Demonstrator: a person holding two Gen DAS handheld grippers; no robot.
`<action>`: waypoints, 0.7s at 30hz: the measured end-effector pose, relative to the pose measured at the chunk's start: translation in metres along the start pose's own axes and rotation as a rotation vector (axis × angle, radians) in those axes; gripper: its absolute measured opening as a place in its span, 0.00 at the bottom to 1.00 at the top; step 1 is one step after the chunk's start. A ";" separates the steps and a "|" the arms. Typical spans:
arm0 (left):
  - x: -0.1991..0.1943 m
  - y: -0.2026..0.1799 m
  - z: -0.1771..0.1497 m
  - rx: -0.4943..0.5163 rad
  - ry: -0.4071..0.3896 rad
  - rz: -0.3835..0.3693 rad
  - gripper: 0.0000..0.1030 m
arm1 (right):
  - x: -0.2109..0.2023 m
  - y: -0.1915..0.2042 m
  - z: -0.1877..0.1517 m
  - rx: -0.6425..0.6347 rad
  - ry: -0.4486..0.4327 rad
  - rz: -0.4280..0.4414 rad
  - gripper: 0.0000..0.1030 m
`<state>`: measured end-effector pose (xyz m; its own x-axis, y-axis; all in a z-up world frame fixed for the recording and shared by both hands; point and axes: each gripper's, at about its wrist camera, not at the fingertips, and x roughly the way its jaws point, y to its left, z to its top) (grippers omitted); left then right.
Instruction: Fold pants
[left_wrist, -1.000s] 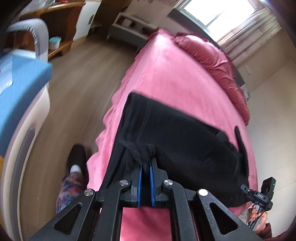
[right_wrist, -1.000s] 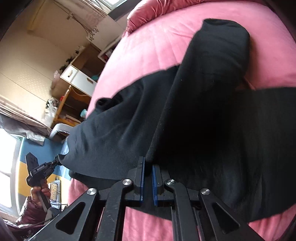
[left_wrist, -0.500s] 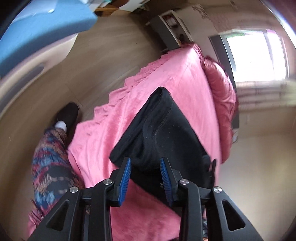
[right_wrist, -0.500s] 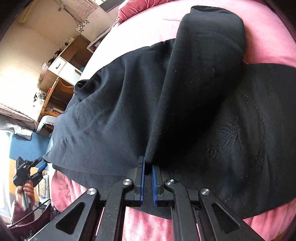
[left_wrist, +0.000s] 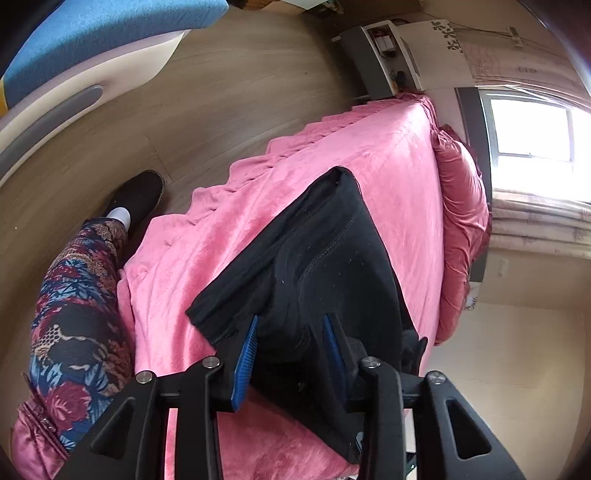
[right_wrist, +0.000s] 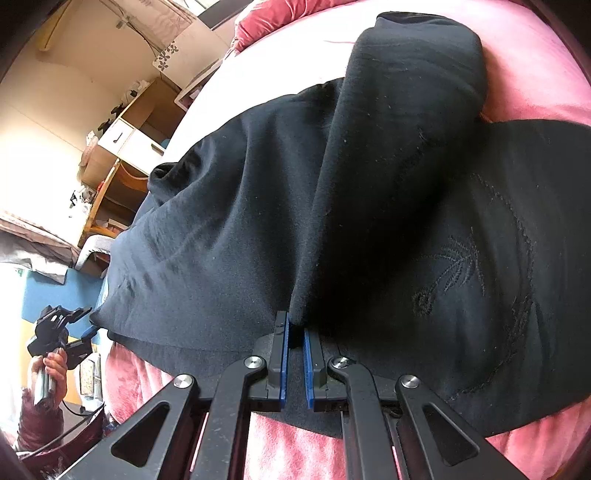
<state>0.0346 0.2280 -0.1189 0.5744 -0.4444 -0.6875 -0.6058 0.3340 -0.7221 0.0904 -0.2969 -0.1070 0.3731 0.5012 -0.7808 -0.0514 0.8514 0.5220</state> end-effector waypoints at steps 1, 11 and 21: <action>0.000 -0.004 0.001 0.010 -0.017 0.023 0.29 | -0.001 -0.001 0.000 0.000 -0.001 0.001 0.07; -0.062 -0.108 0.019 0.427 -0.315 -0.188 0.00 | -0.017 0.000 0.000 -0.005 -0.036 0.065 0.07; -0.032 0.004 0.006 0.170 -0.078 -0.027 0.28 | -0.007 -0.004 -0.008 -0.016 0.021 0.016 0.07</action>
<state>0.0166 0.2485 -0.1002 0.6342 -0.3910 -0.6670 -0.4919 0.4615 -0.7383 0.0807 -0.3032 -0.1061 0.3525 0.5174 -0.7798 -0.0722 0.8458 0.5286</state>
